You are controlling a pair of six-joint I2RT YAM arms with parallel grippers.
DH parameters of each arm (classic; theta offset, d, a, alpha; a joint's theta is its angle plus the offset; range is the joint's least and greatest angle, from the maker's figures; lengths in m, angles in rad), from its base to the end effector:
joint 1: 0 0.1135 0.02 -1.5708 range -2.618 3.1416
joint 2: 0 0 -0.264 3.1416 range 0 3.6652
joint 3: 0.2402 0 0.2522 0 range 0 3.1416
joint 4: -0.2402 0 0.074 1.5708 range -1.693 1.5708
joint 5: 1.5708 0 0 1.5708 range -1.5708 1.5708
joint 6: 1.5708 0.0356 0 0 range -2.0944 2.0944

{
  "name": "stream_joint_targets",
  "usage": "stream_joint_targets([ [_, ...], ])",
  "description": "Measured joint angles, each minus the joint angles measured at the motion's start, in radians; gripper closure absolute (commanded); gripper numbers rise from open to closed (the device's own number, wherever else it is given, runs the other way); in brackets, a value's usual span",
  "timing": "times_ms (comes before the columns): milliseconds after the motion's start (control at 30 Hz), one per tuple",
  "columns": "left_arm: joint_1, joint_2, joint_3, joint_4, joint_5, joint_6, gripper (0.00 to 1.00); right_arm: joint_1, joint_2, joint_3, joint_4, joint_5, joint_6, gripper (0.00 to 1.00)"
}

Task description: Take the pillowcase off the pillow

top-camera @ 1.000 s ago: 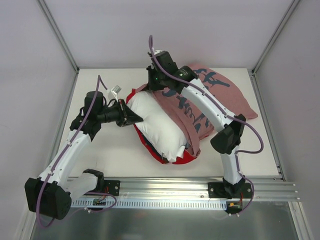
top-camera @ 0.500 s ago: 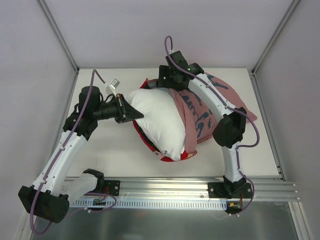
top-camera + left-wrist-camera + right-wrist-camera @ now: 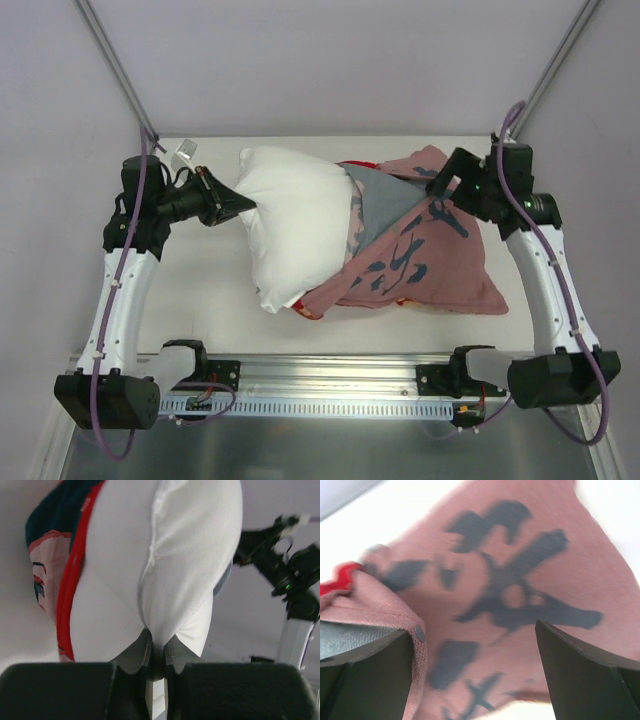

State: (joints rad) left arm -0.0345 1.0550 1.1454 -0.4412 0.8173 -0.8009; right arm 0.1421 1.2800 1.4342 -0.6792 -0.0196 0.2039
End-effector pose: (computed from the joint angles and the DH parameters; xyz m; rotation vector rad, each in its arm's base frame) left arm 0.2197 -0.0336 0.3912 -0.1817 2.0291 -1.3246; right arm 0.2691 0.0392 0.4084 0.0531 2.1033 0.2291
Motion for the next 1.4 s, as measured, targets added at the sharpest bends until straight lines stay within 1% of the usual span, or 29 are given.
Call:
stream_joint_targets([
  [33, 0.05, 0.0, 0.0, -0.001, 0.021, -0.002, 1.0, -0.043, -0.053, -0.075, -0.005, -0.032, 0.015, 0.04],
  [167, 0.15, 0.005, 0.0, -0.013, 0.082, -0.006, 1.0, -0.174, -0.164, -0.305, 0.003, -0.189, 0.087, 0.04],
  [267, 0.181, 0.024, -0.003, -0.024, 0.109, -0.019, 1.0, -0.283, -0.201, -0.45, 0.029, -0.322, 0.146, 0.04],
  [367, 0.181, 0.055, -0.022, -0.031, 0.122, -0.022, 1.0, -0.348, -0.235, -0.532, 0.062, -0.425, 0.158, 0.04],
  [467, 0.196, 0.081, -0.041, -0.032, 0.121, -0.022, 1.0, -0.371, -0.26, -0.565, 0.084, -0.492, 0.135, 0.04],
  [633, 0.221, 0.098, -0.051, -0.036, 0.106, -0.021, 1.0, -0.391, -0.279, -0.566, 0.079, -0.574, 0.061, 0.04],
  [767, 0.263, 0.107, -0.05, -0.028, 0.036, -0.021, 1.0, -0.401, -0.322, -0.547, 0.012, -0.594, 0.011, 0.04],
  [900, 0.278, 0.126, -0.043, -0.02, -0.013, -0.022, 1.0, -0.39, -0.398, -0.469, -0.074, -0.631, -0.007, 0.04],
  [1000, 0.278, 0.13, -0.038, -0.016, -0.018, -0.024, 1.0, -0.387, -0.452, -0.415, -0.12, -0.602, -0.021, 0.04],
  [1100, 0.278, 0.13, -0.033, -0.017, -0.02, -0.025, 1.0, -0.385, -0.508, -0.418, -0.166, -0.484, -0.03, 0.04],
  [1233, 0.278, 0.131, -0.014, -0.022, -0.019, -0.026, 1.0, -0.385, -0.575, -0.502, -0.248, -0.311, -0.045, 0.04],
  [1333, 0.279, 0.135, 0.013, -0.024, -0.019, -0.026, 1.0, -0.385, -0.613, -0.58, -0.304, -0.24, -0.047, 0.04],
  [1400, 0.287, 0.138, 0.028, -0.024, -0.018, -0.026, 1.0, -0.385, -0.65, -0.639, -0.324, -0.227, -0.027, 0.04],
])
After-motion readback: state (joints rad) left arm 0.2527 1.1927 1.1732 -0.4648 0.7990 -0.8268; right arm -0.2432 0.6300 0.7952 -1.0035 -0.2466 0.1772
